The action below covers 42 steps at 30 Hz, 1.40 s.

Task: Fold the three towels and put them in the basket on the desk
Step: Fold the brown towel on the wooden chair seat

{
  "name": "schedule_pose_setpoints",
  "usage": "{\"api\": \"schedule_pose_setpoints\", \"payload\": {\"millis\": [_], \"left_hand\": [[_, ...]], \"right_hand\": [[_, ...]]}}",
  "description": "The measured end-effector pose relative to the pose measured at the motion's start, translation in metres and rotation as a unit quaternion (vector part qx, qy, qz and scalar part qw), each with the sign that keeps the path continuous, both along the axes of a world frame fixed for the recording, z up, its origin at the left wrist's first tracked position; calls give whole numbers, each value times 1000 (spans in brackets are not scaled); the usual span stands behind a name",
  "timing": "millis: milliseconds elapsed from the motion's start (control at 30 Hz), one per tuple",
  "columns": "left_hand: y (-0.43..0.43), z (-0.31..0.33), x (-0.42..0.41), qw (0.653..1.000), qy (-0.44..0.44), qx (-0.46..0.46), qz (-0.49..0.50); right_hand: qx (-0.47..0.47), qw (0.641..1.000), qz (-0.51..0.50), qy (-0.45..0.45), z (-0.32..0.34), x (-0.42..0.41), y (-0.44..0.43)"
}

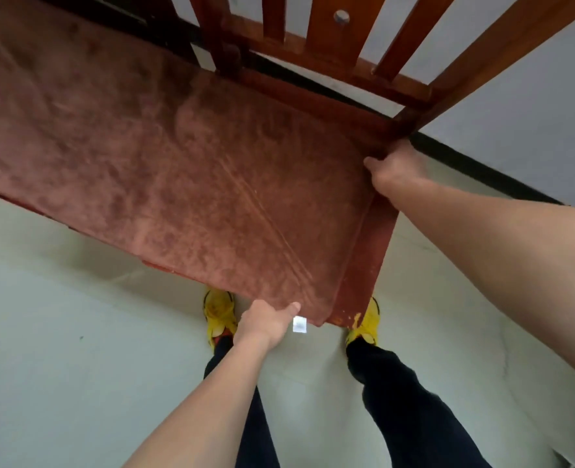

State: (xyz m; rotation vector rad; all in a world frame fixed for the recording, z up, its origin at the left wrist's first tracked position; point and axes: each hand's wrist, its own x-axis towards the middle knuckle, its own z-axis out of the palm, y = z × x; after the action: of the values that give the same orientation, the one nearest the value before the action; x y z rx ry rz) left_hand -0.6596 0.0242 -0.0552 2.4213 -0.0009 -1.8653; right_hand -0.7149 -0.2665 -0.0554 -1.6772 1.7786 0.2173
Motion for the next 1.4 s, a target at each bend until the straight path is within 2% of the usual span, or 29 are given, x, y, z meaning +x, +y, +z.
{"api": "schedule_pose_setpoints", "payload": {"millis": [100,167,267,400,567,667,767,1000,1133,1233,1333,1400], "left_hand": [[1,0,-33,980,53,4,191],[2,1,-48,959,60,0,278],[-5,5,-73,941,38,-18,336],[-22,9,-95,898,-15,-31,438],[-22,29,-106,823,-90,-45,559],[-17,63,-97,803,-97,-82,583],[-12,100,-77,802,-129,-133,568],[6,163,11,827,-223,-210,471],[21,176,77,839,-266,-238,412],[36,170,131,850,-267,-270,365],[54,150,190,892,-296,-266,216],[65,139,223,899,-350,-244,102]], "right_hand": [[-7,1000,1,-30,-5,-17,-11],[-1,997,-43,-59,-4,-32,-16],[41,990,-95,-90,-3,-52,-24],[82,977,-127,-151,5,-56,-29],[97,967,-132,-196,28,-47,-22],[90,967,-118,-208,55,-32,-12],[74,966,-107,-222,85,-8,-5],[35,952,-60,-300,161,86,16],[20,948,-37,-317,180,147,33],[12,944,-50,-325,184,195,49],[-8,946,-80,-315,178,243,64],[-22,949,-90,-301,173,267,73]]}}
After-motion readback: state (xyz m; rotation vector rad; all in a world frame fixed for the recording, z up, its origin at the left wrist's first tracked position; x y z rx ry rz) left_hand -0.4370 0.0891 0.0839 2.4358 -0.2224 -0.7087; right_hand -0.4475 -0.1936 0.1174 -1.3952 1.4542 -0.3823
